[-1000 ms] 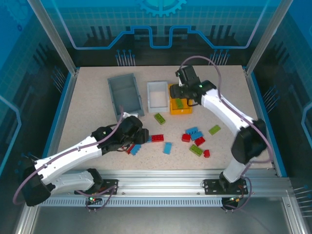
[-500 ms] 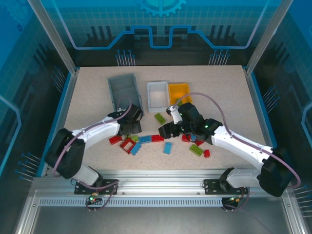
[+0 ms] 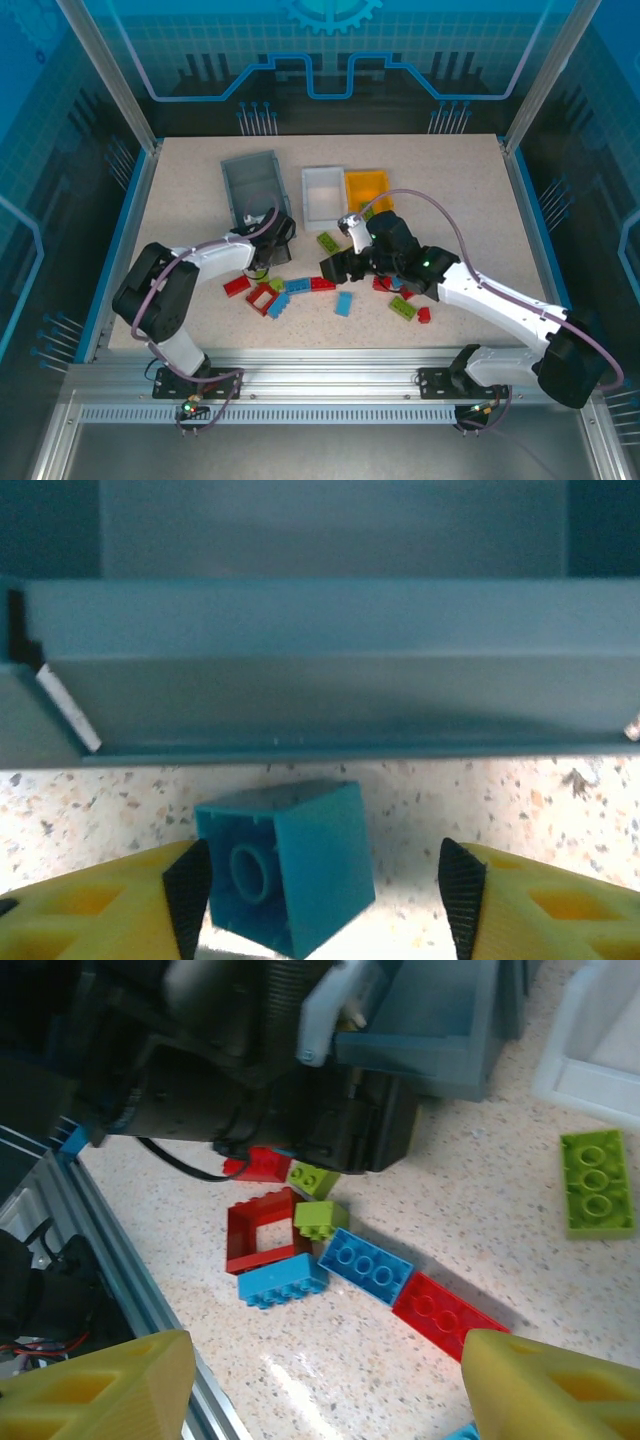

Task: Sort the legos into containers by color

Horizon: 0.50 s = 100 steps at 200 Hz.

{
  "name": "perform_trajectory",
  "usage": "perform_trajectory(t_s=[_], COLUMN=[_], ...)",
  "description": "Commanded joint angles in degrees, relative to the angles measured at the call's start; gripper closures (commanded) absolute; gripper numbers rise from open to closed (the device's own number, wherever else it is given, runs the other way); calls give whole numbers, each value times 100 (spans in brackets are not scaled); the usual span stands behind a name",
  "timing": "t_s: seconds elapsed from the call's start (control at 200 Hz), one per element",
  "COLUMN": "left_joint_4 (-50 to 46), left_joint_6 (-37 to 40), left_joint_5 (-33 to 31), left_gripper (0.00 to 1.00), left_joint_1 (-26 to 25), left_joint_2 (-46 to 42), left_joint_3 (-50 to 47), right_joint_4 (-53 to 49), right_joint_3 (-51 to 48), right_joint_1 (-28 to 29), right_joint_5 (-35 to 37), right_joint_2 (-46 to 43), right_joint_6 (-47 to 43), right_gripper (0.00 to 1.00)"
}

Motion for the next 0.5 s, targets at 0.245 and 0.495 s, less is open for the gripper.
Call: perform_trajectory(t_s=[0.245, 0.495], left_joint_4=[-41, 99], left_joint_6=[85, 135], left_joint_5=[-401, -282], left_gripper=[44, 70], left_joint_1=[63, 44], left_joint_2=[472, 403], left_joint_3=[110, -26], right_joint_4=[272, 234], right_joint_3=[59, 17], right_joint_1=[172, 167], right_joint_5=[-61, 18], right_joint_2=[-16, -10], right_joint_6=[111, 132], right_gripper=[28, 29])
